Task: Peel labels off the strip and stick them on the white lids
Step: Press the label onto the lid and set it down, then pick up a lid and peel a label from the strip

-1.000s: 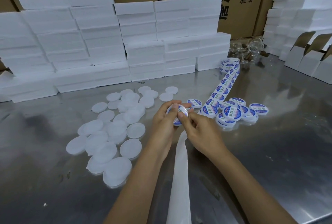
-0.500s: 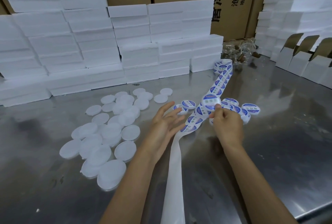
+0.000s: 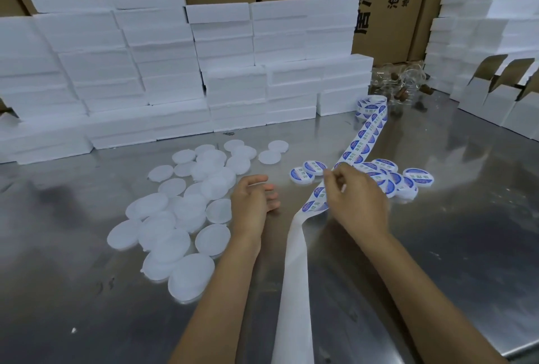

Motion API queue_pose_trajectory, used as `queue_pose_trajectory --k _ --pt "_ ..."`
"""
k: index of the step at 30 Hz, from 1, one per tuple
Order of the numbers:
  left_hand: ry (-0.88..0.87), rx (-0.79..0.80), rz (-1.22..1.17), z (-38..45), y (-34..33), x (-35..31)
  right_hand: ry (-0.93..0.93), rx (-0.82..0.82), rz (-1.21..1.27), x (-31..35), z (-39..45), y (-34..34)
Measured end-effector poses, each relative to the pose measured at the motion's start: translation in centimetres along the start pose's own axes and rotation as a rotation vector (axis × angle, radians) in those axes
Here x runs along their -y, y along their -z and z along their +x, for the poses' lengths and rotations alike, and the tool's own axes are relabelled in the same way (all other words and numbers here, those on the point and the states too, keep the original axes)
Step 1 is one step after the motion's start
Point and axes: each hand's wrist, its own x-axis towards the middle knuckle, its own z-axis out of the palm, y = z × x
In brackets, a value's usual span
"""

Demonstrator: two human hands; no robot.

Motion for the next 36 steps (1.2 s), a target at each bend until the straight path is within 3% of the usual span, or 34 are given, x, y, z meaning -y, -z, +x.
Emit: queue_pose_trajectory --k 6,11,21,25,30,32,36 --pt "-0.065 -0.085 0.040 1.8 1.0 0.4 0.204 0.342 -0.064 3.6 5.3 -5.3" --pt "-0.090 -0.075 0.088 3.1 1.3 0.6 0.246 0.469 -0.199 4.9 8.5 -10.3" --pt "-0.102 -0.063 0.071 3.9 1.3 0.8 0.361 0.364 -0.157 5.1 8.2 -11.3" --pt "-0.094 -0.055 0.091 3.7 1.4 0.5 0.094 0.417 0.349 6.2 7.7 -8.2" --pt "-0.148 0.099 0.058 2.6 1.3 -0.1 -0.166 0.738 0.760 6.5 5.3 -3.9" --pt "-0.180 0.125 0.084 2.0 1.1 -0.2 -0.182 0.736 0.760 6.0 4.6 -3.0" --pt "-0.166 0.146 0.048 1.1 0.7 -0.2 -0.040 0.499 0.387 4.1 4.0 -1.2"
